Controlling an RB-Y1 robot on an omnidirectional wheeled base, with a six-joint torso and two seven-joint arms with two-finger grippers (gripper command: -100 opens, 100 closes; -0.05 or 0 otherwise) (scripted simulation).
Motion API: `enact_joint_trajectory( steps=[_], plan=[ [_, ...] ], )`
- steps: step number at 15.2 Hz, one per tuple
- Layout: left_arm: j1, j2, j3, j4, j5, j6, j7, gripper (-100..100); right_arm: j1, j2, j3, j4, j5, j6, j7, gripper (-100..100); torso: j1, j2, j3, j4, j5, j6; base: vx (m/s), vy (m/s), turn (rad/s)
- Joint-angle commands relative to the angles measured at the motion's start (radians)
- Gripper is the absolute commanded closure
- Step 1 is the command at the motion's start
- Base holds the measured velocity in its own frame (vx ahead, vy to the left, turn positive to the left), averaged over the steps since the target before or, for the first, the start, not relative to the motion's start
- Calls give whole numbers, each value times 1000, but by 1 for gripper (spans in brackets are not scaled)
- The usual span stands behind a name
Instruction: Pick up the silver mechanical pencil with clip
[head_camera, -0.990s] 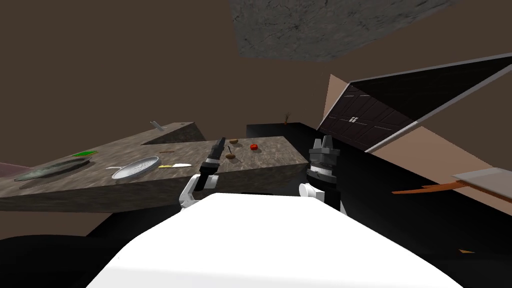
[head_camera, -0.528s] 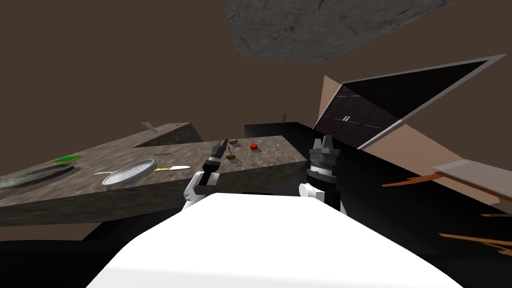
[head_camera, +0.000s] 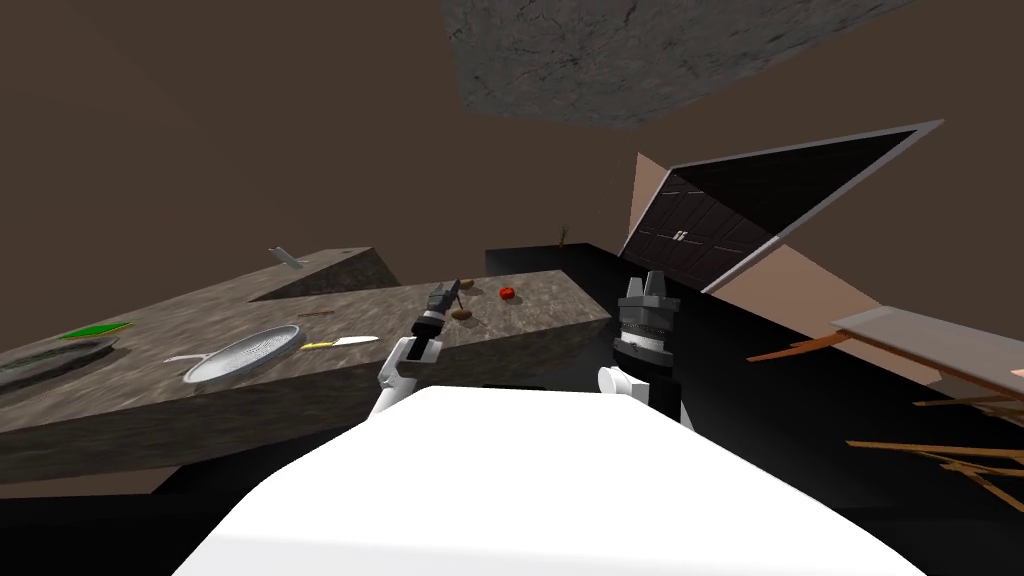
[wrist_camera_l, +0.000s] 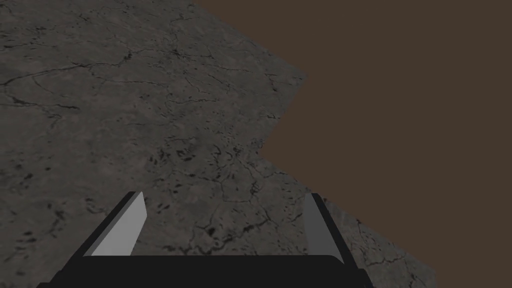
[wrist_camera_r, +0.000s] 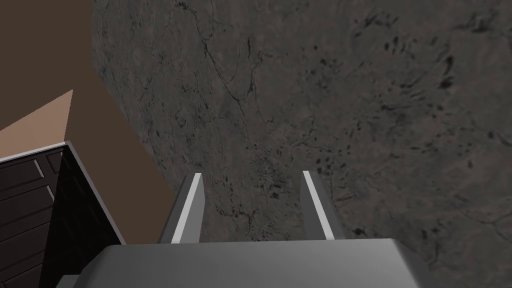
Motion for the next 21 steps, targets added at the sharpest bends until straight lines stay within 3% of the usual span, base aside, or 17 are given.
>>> enact_joint_trajectory(
  steps=[1, 4, 7, 12, 16, 21],
  plan=[
    [-28, -4, 9, 50, -25, -2, -35, -100, 0, 0, 0, 0, 0, 0, 0, 0, 0, 0, 0, 0, 0, 0, -13, 44, -63],
    [-66, -9, 19, 124, -59, 5, -79, -100, 0, 0, 0, 0, 0, 0, 0, 0, 1, 0, 0, 0, 0, 0, -19, 54, -106],
    [-84, -12, 24, 157, -75, 8, -100, -100, 0, 0, 0, 0, 0, 0, 0, 0, 0, 1, 0, 0, 0, 0, -21, 34, -68],
    [-144, -27, 41, 278, -137, 23, -178, -100, 0, 0, 0, 0, 0, 0, 0, 0, 0, 1, 0, 0, 0, 0, -27, 41, -94],
    [-167, -35, 48, 340, -164, 30, -211, -100, 0, 0, 0, 0, 0, 0, 0, 0, -1, 1, 0, 0, 0, 0, -22, 31, -81],
    [-194, -54, 57, 455, -215, 49, -273, -100, 0, 0, 0, 0, 0, 0, 0, 0, -1, 1, 0, 0, 0, 0, -23, 32, -85]
  ],
)
